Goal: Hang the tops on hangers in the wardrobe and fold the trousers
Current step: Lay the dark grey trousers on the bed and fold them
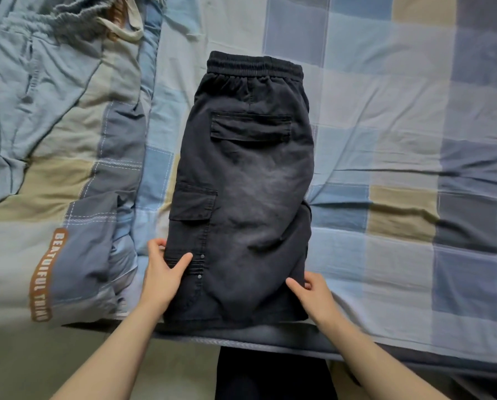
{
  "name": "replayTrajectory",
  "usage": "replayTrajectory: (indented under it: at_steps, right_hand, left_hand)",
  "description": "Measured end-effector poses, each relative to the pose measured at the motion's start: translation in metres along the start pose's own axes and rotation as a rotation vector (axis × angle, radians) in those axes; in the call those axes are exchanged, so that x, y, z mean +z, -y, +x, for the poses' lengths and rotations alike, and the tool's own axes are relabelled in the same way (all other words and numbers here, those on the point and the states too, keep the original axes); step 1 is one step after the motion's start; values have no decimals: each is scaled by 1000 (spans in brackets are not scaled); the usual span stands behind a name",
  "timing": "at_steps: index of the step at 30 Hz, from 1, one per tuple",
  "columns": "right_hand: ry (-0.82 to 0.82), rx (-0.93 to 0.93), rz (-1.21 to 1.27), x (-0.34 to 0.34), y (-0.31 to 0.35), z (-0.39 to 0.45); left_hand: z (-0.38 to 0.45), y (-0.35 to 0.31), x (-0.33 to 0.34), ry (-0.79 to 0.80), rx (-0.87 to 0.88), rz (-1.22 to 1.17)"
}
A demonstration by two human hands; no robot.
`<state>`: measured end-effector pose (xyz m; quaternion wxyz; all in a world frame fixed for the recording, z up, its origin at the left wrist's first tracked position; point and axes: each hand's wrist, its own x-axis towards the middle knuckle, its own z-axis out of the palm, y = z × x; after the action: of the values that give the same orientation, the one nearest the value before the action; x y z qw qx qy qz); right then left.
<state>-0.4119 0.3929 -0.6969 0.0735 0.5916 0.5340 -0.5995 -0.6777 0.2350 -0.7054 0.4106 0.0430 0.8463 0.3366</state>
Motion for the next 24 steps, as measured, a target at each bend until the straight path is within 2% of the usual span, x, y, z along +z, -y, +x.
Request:
replayTrajectory:
  at_steps: [5, 8, 10, 13, 16, 18, 20, 22, 24]
  right_hand:
    - [128, 149, 323, -7, 8, -5]
    - [233, 213, 248, -7, 9, -4]
    - [182, 211, 184, -9, 12, -8]
    - [-17, 134, 298, -23, 9, -29]
    - [-84, 97, 436, -39, -11, -66]
    - [-47, 85, 344, -43, -29, -86]
    - [-22, 126, 68, -45, -55, -90]
    - [26, 260, -200, -51, -79, -84]
    - [41, 346, -344, -61, -89, -70]
  left_hand:
    - [-9, 9, -2, 49, -20, 61]
    - [-14, 12, -5, 99, -71, 37]
    - [-20, 9, -11, 137, -169, -92]
    - [-34, 3, -27, 228, -277, -351]
    - [-48, 8, -34, 305, -291, -393]
    - [-53, 14, -31, 254, -262, -231]
    - [-54, 22, -25, 199, -184, 135]
    - [-56, 25, -16, 186, -146, 539]
    - [-64, 17, -5, 68, -164, 785]
